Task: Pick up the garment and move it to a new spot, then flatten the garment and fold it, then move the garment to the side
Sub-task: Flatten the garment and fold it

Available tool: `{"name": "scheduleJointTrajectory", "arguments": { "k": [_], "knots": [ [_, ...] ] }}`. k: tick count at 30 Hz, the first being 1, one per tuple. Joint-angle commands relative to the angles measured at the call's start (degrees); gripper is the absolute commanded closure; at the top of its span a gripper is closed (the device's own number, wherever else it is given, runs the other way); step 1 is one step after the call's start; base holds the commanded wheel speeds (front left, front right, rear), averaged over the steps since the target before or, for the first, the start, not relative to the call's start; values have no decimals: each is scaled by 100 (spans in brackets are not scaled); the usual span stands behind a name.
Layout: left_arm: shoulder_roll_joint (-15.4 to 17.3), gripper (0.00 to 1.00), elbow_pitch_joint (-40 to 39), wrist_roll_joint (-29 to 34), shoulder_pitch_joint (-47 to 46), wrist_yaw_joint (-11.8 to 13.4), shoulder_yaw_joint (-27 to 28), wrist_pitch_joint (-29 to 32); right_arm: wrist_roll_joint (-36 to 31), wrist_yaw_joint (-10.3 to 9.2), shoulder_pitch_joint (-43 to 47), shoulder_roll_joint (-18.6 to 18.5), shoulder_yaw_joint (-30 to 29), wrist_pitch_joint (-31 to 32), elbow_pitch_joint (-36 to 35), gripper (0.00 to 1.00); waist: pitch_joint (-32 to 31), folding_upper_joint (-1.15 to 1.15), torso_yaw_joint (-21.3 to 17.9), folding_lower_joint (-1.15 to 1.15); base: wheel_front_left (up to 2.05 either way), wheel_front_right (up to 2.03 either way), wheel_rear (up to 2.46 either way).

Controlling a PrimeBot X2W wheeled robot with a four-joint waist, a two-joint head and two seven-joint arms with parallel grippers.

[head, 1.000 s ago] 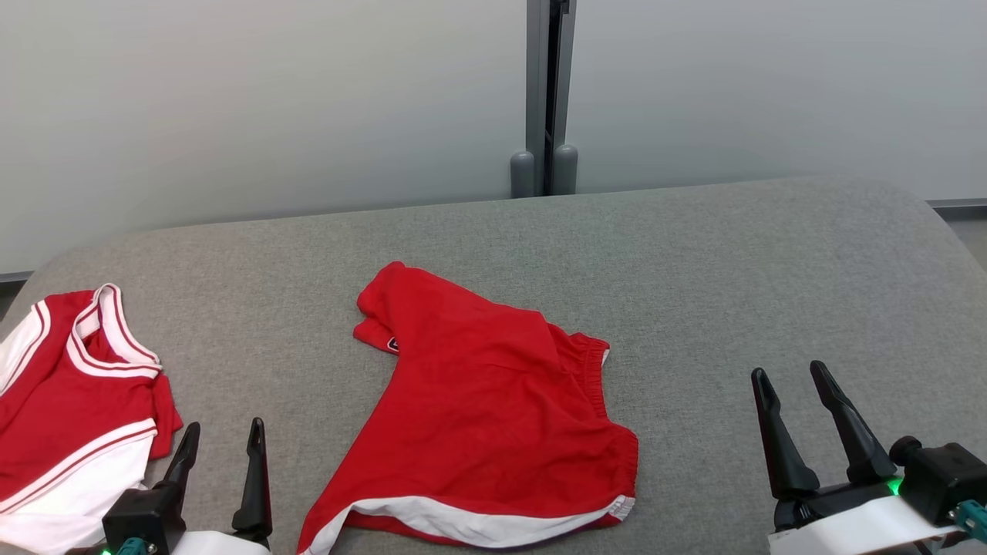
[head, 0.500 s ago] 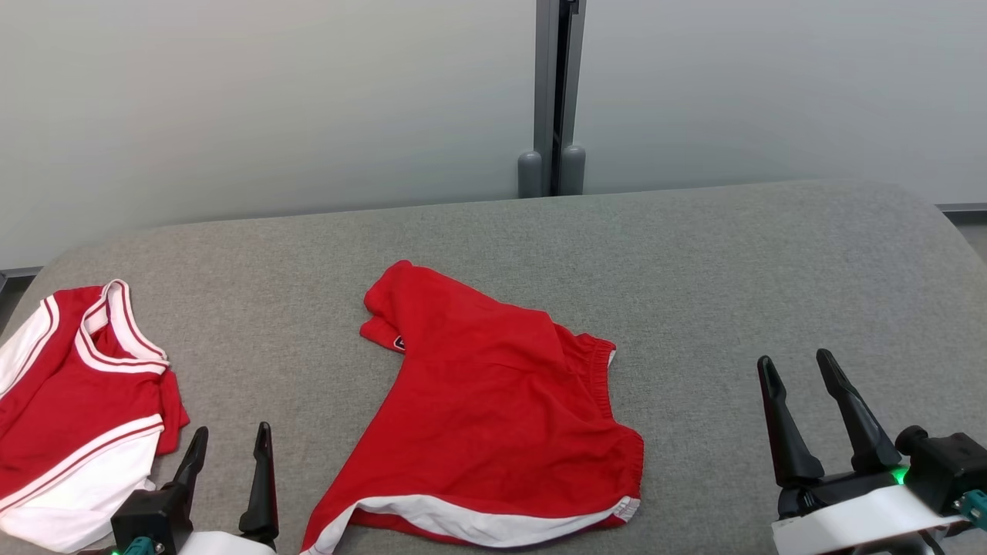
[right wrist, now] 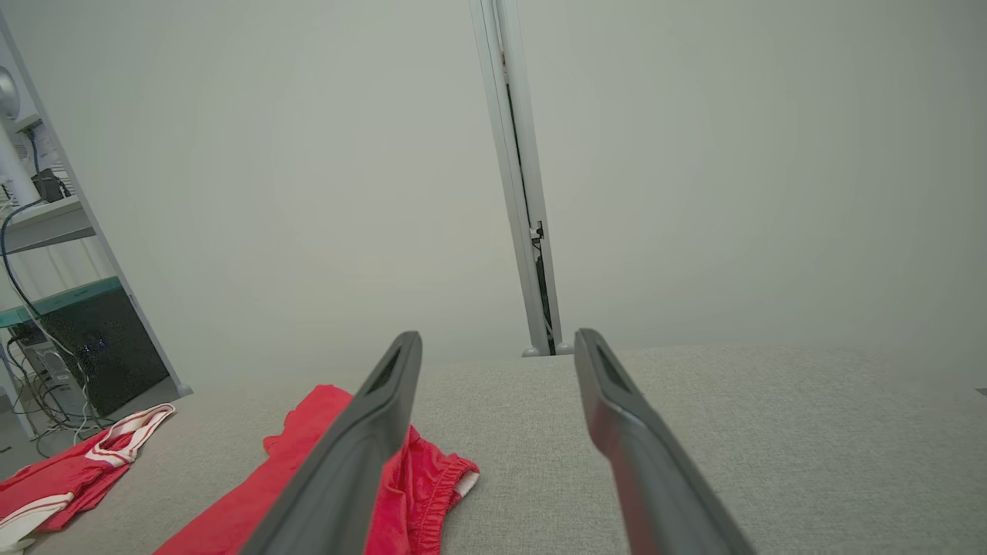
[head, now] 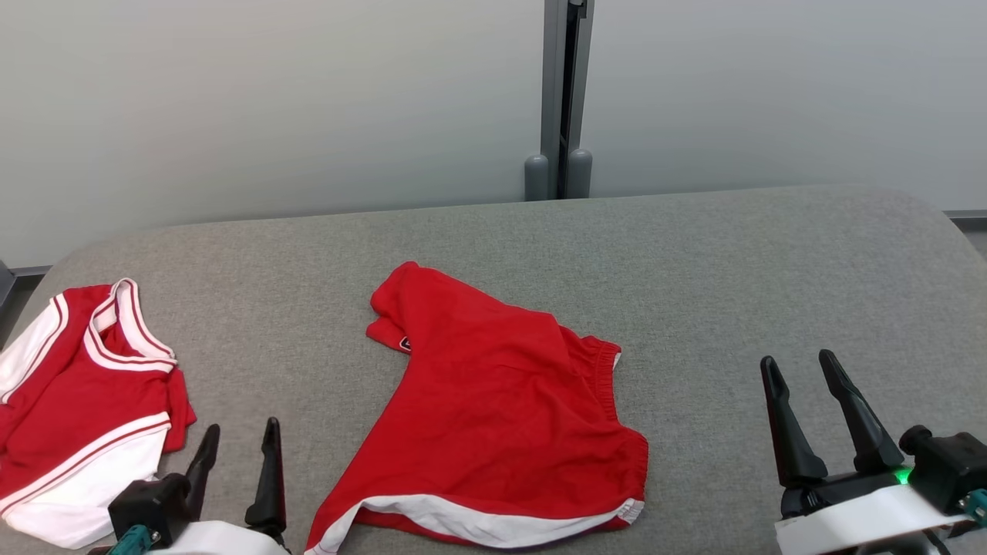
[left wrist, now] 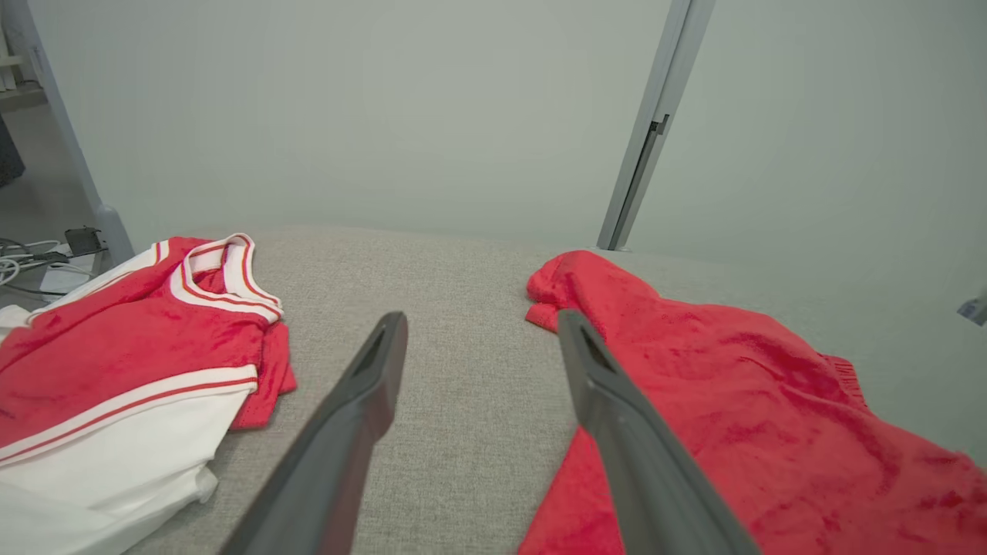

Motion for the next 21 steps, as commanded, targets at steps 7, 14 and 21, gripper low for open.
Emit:
{"name": "scheduleJointTrajectory", "arguments": {
  "k": [7, 14, 21],
  "knots": [
    [209, 0, -269, -338, 65, -23, -46, 913, 293, 12, 237, -177, 4, 336, 62, 0, -8, 0, 133, 0, 0, 0, 0],
    [482, 0, -681, -597, 285, 120, -283, 2135, 972, 12, 512, -466, 624, 1478, 407, 0, 36, 0, 348, 0, 0, 0, 0],
    [678, 0, -960, -798, 458, 182, -578, 3086, 1550, 12, 440, -553, 1084, 2207, 721, 0, 126, 0, 495, 0, 0, 0, 0]
  ]
}}
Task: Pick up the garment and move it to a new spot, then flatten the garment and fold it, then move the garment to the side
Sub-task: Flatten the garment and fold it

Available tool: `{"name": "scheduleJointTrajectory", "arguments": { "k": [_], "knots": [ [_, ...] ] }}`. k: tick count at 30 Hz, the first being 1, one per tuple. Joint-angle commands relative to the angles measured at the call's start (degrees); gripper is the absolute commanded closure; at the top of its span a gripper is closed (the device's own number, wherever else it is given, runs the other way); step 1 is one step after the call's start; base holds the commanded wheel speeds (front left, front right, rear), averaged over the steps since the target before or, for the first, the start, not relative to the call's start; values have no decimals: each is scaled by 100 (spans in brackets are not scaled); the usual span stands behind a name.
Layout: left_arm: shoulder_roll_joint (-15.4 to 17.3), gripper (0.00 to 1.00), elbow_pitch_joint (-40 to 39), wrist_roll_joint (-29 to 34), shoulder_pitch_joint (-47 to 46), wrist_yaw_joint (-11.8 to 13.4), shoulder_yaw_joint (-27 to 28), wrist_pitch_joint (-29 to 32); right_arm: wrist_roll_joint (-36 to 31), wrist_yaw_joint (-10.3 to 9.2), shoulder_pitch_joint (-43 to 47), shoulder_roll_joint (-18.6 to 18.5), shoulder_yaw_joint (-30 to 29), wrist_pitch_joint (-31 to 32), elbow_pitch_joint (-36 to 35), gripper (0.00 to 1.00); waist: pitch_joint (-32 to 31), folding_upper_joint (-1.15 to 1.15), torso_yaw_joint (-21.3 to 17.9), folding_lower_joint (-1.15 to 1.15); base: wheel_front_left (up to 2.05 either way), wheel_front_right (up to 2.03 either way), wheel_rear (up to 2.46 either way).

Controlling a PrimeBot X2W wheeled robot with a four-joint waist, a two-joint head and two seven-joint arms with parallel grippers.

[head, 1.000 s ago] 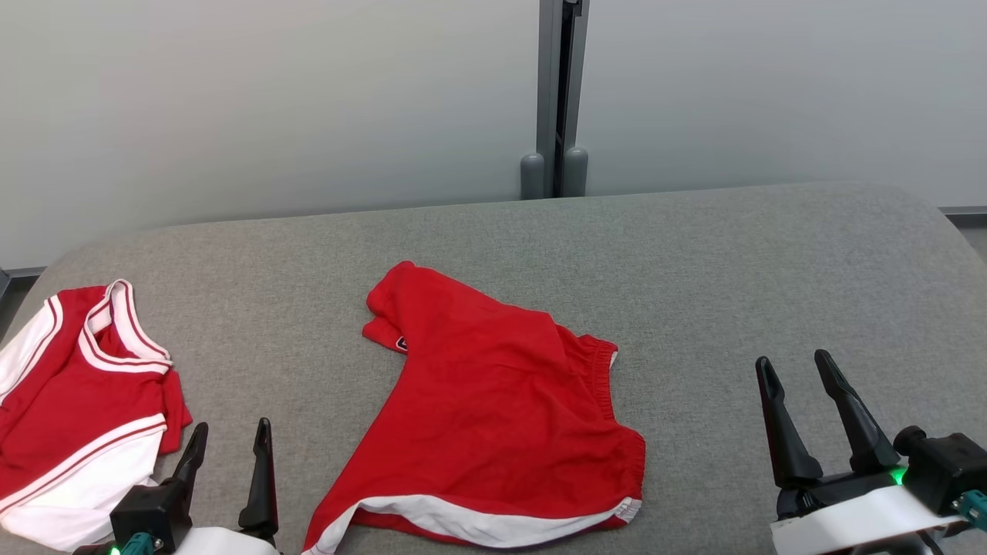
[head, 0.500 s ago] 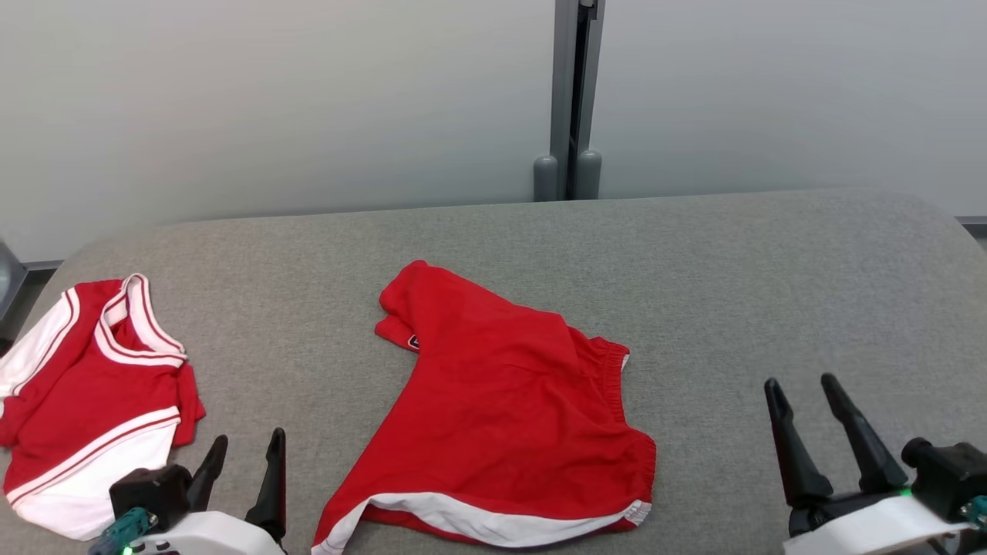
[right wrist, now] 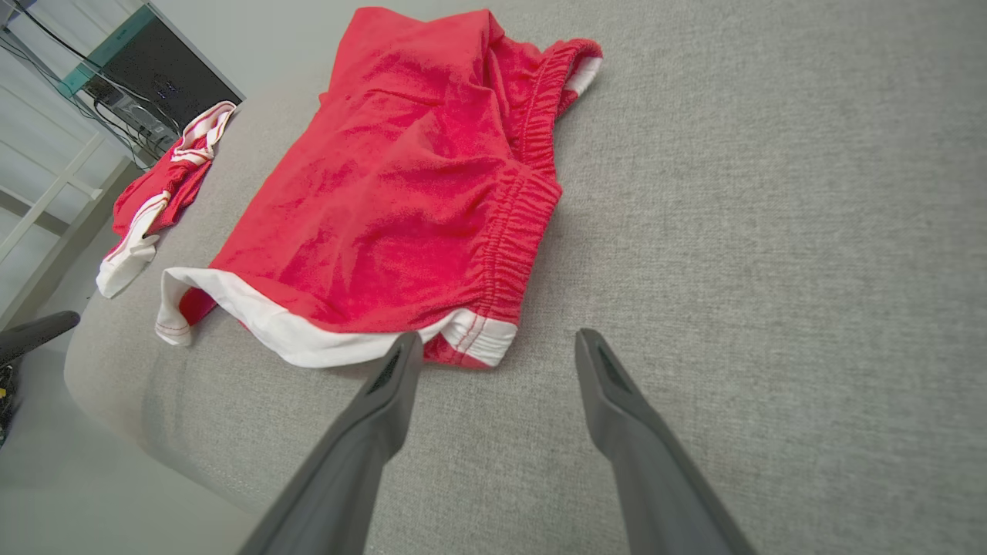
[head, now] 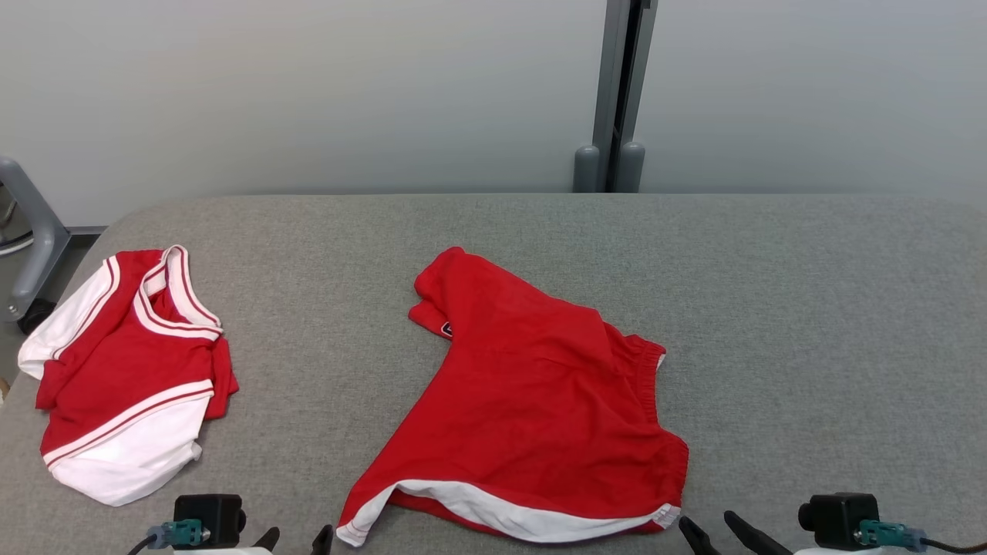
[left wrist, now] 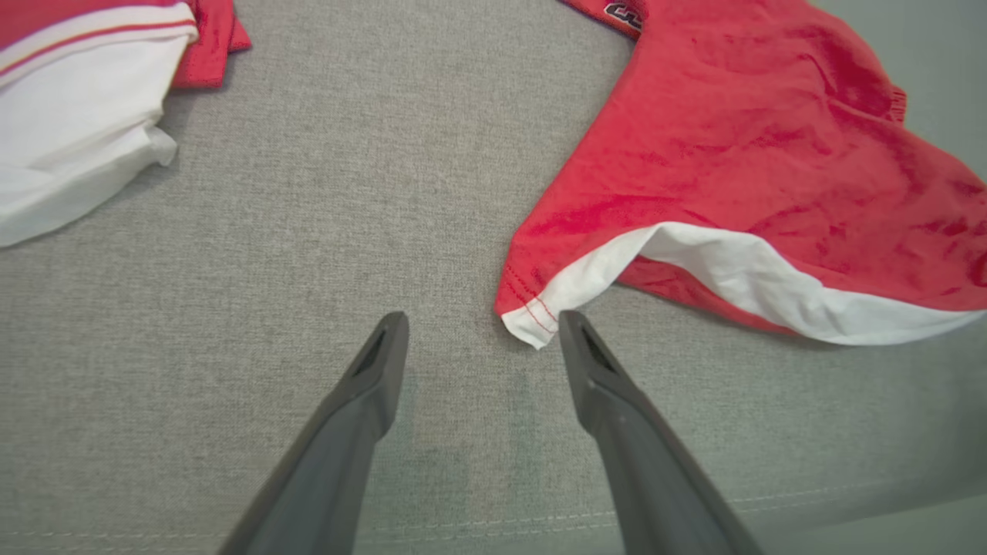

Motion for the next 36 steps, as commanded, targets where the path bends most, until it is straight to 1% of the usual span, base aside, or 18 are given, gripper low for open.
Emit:
{"name": "scheduleJointTrajectory", "arguments": {
  "k": [1, 5, 8, 11, 14, 23, 31, 36],
  "knots": [
    [54, 0, -69, -33, 11, 8, -15, 52, 75, 12, -90, -46, 30, 55, 68, 0, 31, 0, 27, 0, 0, 0, 0],
    [69, 0, -166, -55, -48, -63, -180, 317, 225, 12, -239, -85, 200, 166, 344, 0, 123, 0, 70, 0, 0, 0, 0],
    [82, 0, -126, -28, -184, -118, -298, 495, 269, 12, -424, -122, 311, 67, 530, 0, 215, 0, 79, 0, 0, 0, 0],
    [62, 0, -84, 29, -300, -127, -367, 555, 287, 12, -627, -125, 424, -19, 704, 0, 312, 0, 69, 0, 0, 0, 0],
    [29, 0, 37, 53, -425, -187, -436, 622, 258, 12, -812, -127, 548, -104, 928, 0, 381, 0, 57, 0, 0, 0, 0],
    [-97, 0, 265, 0, -648, -338, -528, 627, 498, 12, -1122, -64, 970, -246, 1268, 0, 495, 0, 23, 0, 0, 0, 0],
    [-112, 0, 362, 25, -721, -336, -561, 617, 712, 12, -1281, -108, 1317, -478, 1479, 0, 525, 0, 5, 0, 0, 0, 0],
    [-210, 0, 664, -83, -779, -426, -607, 646, 800, 12, -1377, -148, 1472, -573, 1558, 0, 545, 0, -14, 0, 0, 0, 0]
  ]
}}
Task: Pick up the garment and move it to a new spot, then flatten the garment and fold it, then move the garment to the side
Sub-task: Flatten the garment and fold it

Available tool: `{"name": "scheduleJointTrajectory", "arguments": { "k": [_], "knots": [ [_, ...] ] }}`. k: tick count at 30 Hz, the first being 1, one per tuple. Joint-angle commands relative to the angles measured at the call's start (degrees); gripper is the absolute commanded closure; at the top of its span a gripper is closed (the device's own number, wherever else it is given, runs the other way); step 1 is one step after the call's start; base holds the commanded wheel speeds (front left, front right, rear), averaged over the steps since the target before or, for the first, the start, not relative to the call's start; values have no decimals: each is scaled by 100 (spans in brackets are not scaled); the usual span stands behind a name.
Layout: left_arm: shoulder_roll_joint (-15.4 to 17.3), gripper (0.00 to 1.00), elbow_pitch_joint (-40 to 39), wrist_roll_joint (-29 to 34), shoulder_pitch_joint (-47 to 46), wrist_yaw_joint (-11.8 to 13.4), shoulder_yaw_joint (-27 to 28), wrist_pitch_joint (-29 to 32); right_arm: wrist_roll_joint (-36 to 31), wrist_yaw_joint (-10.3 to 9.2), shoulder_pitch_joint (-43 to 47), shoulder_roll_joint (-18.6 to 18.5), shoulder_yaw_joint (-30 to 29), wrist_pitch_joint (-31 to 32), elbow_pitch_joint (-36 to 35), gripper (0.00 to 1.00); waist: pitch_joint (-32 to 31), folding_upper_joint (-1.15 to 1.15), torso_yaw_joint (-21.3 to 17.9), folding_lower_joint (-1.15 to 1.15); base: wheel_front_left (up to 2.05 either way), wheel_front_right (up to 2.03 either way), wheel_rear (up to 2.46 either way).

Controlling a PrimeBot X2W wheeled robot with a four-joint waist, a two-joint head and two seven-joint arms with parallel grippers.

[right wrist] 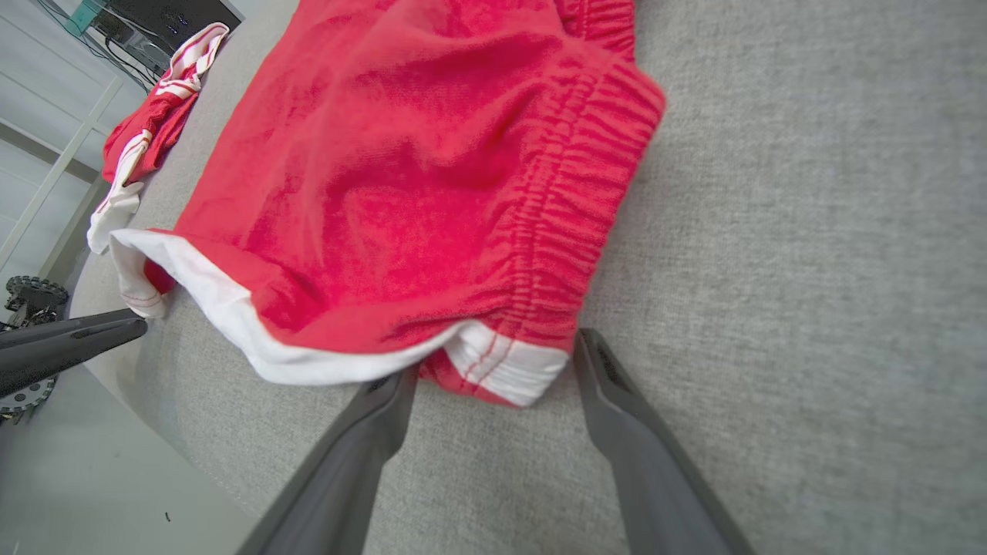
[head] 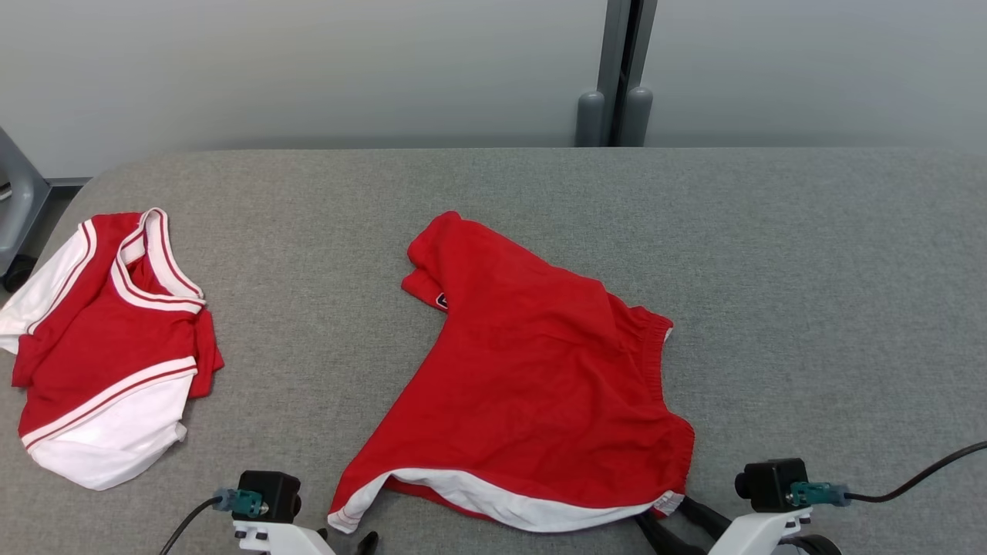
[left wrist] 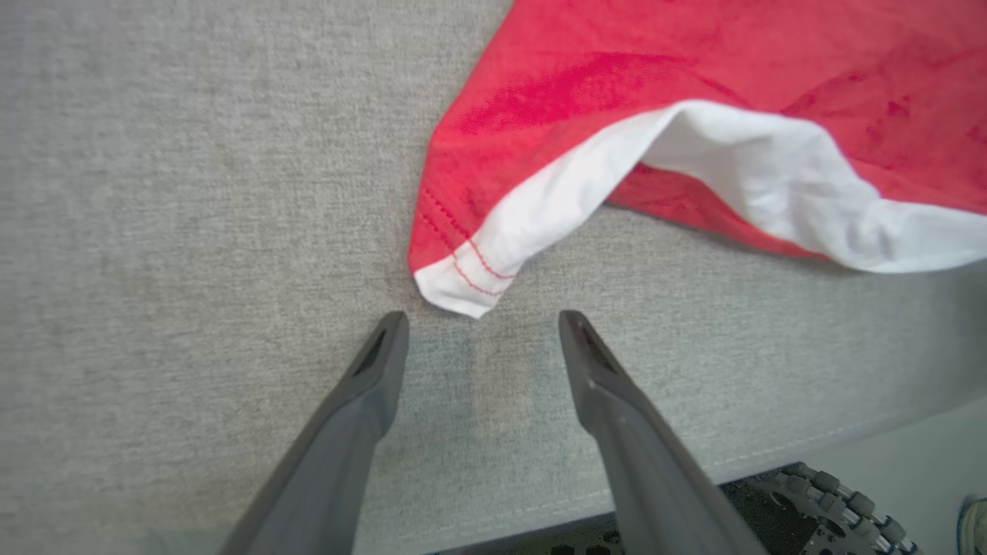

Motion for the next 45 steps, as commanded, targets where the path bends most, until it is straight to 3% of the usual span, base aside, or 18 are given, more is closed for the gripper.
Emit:
{"name": "scheduleJointTrajectory", "arguments": {
  "k": [1, 7, 8, 9, 10, 12, 15, 26, 36, 40, 45],
  "knots": [
    [-25, 0, 129, -51, -125, -64, 2, -38, 50, 12, -82, -42, 57, -40, 44, 0, 8, 0, -10, 0, 0, 0, 0],
    [-198, 0, 481, -86, -310, -209, 2, -242, 120, 11, -192, -98, 199, -150, 109, 0, 18, 0, -47, 0, 0, 0, 0],
    [-210, 6, 512, -65, -335, -231, 2, -278, 121, 11, -198, -108, 211, -173, 130, 2, 15, 0, -51, 0, 0, 0, 0],
    [-231, 40, 537, -54, -355, -231, 0, -311, 127, 11, -201, -109, 229, -194, 150, 17, 10, 0, -54, 0, 0, 0, 0],
    [-249, 63, 557, -54, -372, -244, -3, -320, 137, 11, -207, -110, 242, -199, 169, 53, 5, 0, -56, 0, 0, 0, 0],
    [-264, 100, 590, -45, -400, -251, 11, -388, 152, 11, -225, -113, 272, -233, 194, 76, -9, 0, -56, 0, 0, 0, 0],
    [-279, 100, 611, -79, -393, -250, 52, -465, 203, 11, -226, -127, 327, -322, 188, 100, -49, 0, -51, 0, 0, 0, 0],
    [60, 100, -100, -176, -179, -253, 202, -388, 603, 11, 45, -562, 181, -683, -357, 100, -312, 0, -57, 0, 0, 0, 0],
    [495, 100, -865, 2, -462, -170, 314, -166, 682, 12, -168, -1178, 385, -238, -1269, 100, -377, 0, -328, 0, 0, 0, 0],
    [624, 100, -843, 125, -1027, -300, 318, 25, 685, 12, -685, -1360, 450, -1, -1494, 100, -234, 0, -460, 0, 0, 0, 0],
    [832, 100, -457, 412, -2133, -644, 286, 291, 894, 12, -1678, -1449, 610, 240, -1614, 100, 176, 0, -681, 0, 0, 0, 0]
  ]
}}
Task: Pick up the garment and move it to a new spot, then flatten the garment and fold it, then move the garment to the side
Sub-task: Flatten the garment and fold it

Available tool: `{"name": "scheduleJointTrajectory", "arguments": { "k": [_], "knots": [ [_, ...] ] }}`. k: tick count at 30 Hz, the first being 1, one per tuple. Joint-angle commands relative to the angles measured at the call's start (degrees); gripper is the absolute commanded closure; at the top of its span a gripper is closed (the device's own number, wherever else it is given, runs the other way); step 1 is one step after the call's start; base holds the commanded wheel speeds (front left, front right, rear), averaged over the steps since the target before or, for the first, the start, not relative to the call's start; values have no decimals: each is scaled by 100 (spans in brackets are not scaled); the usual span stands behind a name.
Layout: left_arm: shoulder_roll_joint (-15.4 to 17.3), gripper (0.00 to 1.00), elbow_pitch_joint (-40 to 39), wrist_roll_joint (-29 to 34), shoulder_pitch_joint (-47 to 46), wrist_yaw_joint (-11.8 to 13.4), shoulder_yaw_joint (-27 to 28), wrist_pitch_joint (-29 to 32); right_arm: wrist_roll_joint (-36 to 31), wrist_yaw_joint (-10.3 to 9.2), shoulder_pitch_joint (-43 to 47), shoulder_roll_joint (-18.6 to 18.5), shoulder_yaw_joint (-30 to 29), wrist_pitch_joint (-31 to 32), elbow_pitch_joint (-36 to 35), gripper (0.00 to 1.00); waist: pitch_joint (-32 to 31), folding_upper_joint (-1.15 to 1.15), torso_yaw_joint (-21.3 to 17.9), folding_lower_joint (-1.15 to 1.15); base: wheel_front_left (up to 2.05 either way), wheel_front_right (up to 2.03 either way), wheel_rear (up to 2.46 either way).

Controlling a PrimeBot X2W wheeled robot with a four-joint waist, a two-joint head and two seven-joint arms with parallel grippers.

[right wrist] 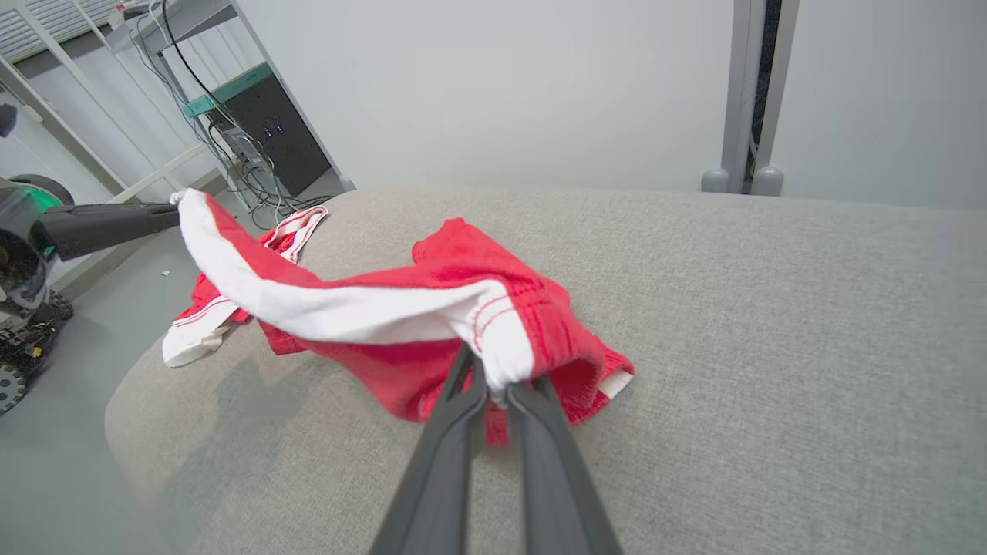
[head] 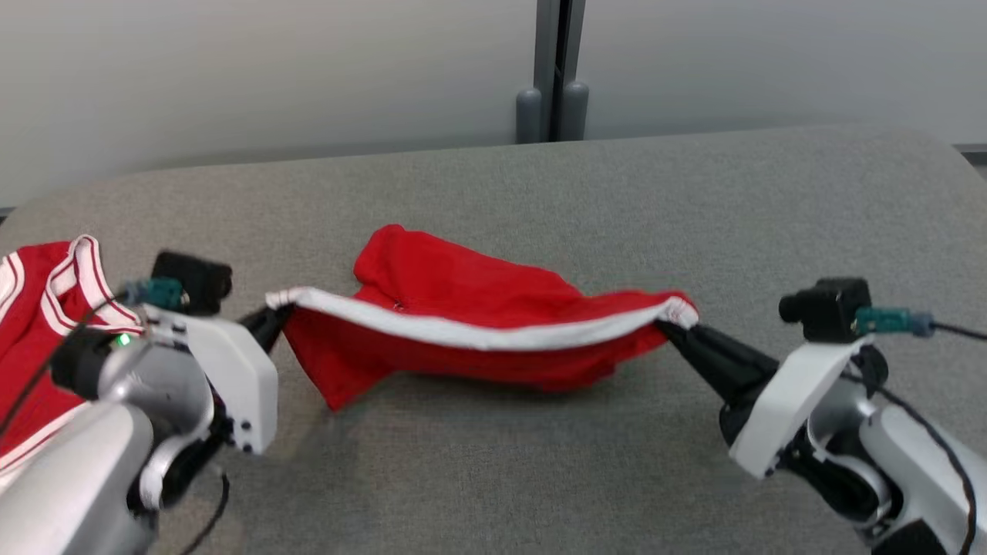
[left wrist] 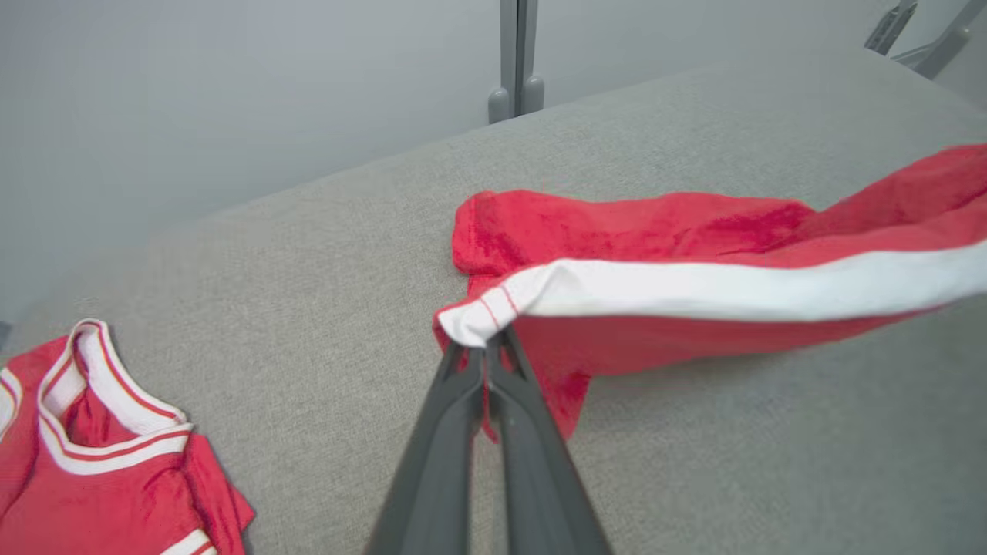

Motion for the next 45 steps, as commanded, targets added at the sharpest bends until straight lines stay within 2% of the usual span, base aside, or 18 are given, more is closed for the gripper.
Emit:
{"name": "scheduleJointTrajectory", "arguments": {
  "k": [1, 7, 13, 18, 23, 30, 35, 41, 45],
  "knots": [
    [-27, 100, 73, -3, -332, -99, 29, 21, 92, 12, -253, -47, 1, 31, 16, 100, 279, 0, -146, 0, 0, 0, 0],
    [-164, 100, 970, 110, -2126, -647, 25, 361, 699, 12, -1802, -19, 178, 120, 324, 100, 1066, 0, -246, 0, 0, 0, 0],
    [-480, 100, 2095, 545, -4061, -1090, -198, 332, 1090, 12, -3368, -158, 219, -235, 903, 100, 1636, 0, -127, 0, 0, 0, 0],
    [-822, 100, 3048, 805, -5420, -1271, -332, -74, 1288, 11, -4532, -139, 198, -511, 1562, 100, 1917, 0, -89, 0, 0, 0, 0],
    [-1042, 100, 3935, 955, -6593, -1321, -419, -469, 1302, 12, -5653, -79, 266, -707, 2057, 100, 2119, 0, -102, 0, 0, 0, 0],
    [-1320, 100, 4921, 982, -7591, -1329, -326, -1164, 1328, 7, -6618, 37, 215, -1109, 2763, 100, 2287, 0, -93, 0, 0, 0, 0],
    [-1531, 100, 5548, 928, -7929, -1354, -416, -1504, 1349, 7, -6954, 56, 474, -1283, 2993, 100, 2296, 0, -78, 0, 0, 0, 0],
    [-1766, 100, 5851, 582, -7713, -1362, -684, -1595, 1636, 7, -6732, 21, 934, -1238, 2898, 100, 2313, 0, -22, 0, 0, 0, 0],
    [-1707, 100, 5690, 150, -7329, -1364, -973, -1519, 1842, 7, -6375, -12, 1348, -1237, 2614, 100, 2243, 0, -21, 0, 0, 0, 0]
  ]
}}
